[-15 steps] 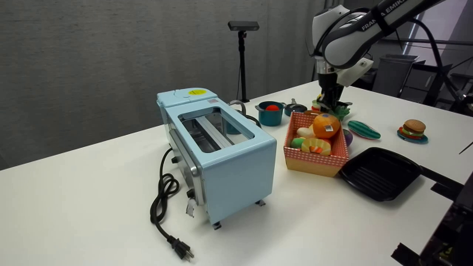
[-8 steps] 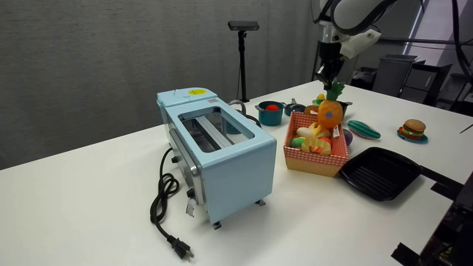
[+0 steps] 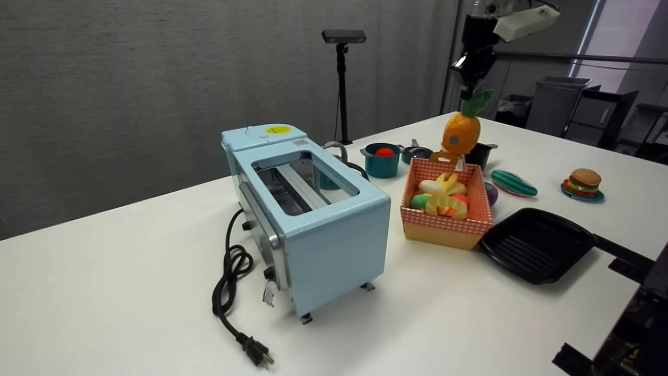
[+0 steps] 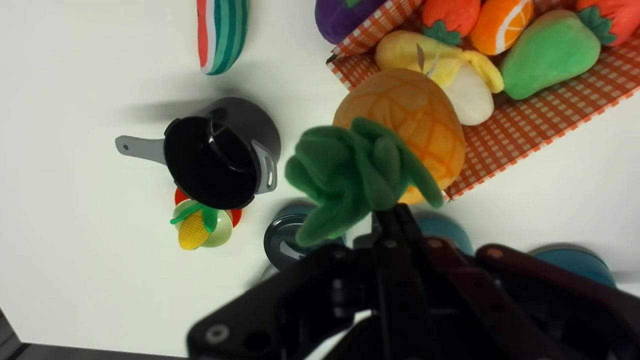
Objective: Remove the pineapple plush toy from the box
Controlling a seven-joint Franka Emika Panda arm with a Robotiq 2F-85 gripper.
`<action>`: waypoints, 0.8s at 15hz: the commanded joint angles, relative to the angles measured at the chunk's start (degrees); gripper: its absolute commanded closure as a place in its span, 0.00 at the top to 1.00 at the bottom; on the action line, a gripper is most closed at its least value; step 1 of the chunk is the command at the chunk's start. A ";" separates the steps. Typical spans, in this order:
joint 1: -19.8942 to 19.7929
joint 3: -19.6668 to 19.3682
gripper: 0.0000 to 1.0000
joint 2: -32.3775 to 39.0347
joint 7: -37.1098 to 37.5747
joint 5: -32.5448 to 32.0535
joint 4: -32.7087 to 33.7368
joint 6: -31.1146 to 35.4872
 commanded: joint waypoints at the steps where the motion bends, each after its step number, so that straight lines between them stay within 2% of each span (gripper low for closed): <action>1: -2.62 -0.13 0.00 0.06 -2.42 4.91 2.12 -2.84; 7: -5.86 -1.42 0.00 2.53 -4.29 9.06 7.55 -6.02; 12: -7.03 -2.02 0.00 4.25 -3.95 8.73 10.93 -7.61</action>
